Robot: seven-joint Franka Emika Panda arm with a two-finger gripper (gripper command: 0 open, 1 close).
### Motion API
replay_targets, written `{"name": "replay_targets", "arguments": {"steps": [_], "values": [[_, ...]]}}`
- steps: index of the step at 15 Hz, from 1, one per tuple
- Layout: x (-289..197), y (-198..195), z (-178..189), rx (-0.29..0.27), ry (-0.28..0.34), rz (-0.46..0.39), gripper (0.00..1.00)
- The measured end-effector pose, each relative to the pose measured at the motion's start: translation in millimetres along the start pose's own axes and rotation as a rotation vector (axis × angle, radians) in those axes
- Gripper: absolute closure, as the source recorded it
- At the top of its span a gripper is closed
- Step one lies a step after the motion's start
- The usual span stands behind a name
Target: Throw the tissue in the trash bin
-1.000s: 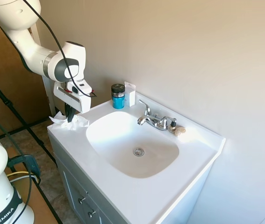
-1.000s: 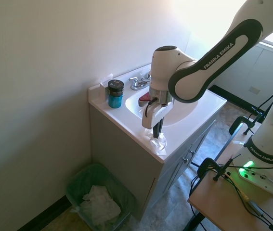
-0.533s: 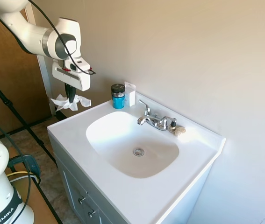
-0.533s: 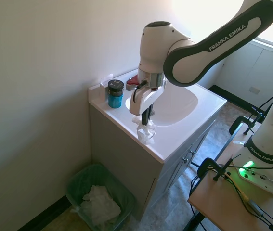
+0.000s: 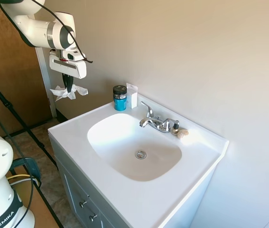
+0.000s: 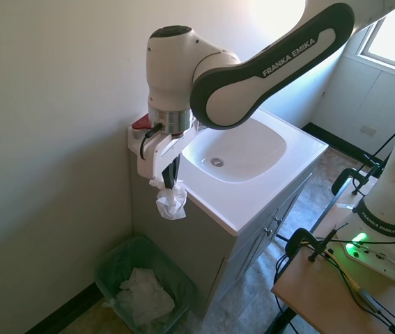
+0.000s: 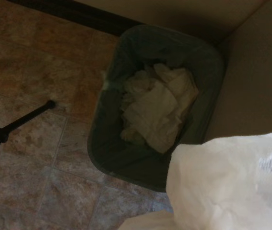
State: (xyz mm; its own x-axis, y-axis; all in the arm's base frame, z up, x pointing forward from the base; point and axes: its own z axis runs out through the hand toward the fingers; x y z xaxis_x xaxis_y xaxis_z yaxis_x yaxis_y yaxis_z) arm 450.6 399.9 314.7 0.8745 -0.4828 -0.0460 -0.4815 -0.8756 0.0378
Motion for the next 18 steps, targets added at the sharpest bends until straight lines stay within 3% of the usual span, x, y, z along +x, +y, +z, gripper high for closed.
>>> {"name": "replay_targets", "arguments": {"steps": [1,2,11,18], "values": [[1,-5,10,-0.012,-0.002,-0.001,1.0],[2,-9,20,-0.023,-0.005,-0.004,0.0],[8,-21,50,-0.051,-0.001,0.001,0.0],[2,-32,52,-0.043,0.006,0.009,0.0]]}}
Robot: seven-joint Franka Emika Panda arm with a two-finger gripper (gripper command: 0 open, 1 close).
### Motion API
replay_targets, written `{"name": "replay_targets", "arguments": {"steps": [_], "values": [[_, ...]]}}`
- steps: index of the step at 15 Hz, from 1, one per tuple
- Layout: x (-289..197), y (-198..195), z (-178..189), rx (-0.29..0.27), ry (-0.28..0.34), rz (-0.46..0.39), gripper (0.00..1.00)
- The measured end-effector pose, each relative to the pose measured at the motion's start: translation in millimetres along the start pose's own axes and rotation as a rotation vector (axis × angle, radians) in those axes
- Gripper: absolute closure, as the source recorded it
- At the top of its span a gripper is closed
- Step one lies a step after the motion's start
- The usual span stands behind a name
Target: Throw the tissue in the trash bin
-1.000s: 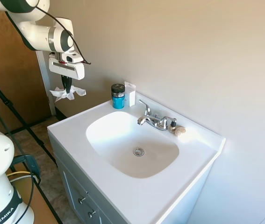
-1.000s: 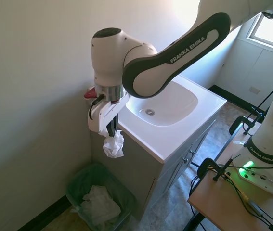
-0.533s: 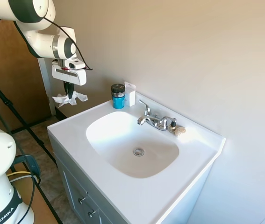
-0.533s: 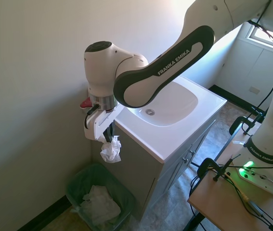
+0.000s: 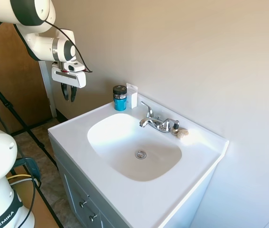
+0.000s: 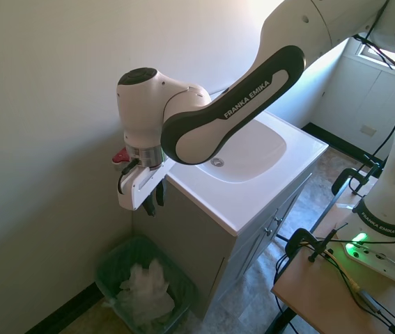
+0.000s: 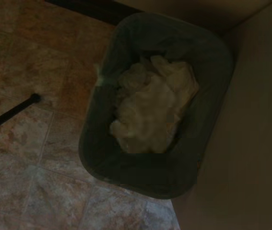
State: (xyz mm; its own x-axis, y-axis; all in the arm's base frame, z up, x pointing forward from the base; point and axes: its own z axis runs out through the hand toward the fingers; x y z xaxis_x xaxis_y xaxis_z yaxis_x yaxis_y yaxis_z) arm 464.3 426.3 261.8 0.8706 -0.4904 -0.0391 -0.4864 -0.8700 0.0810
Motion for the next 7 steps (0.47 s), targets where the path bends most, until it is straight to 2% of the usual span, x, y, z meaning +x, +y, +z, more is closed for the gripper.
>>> {"name": "replay_targets", "arguments": {"steps": [3,7], "values": [[1,-5,-21,0.035,0.016,0.014,0.0],[-5,-4,-67,0.091,0.054,0.053,0.0]]}}
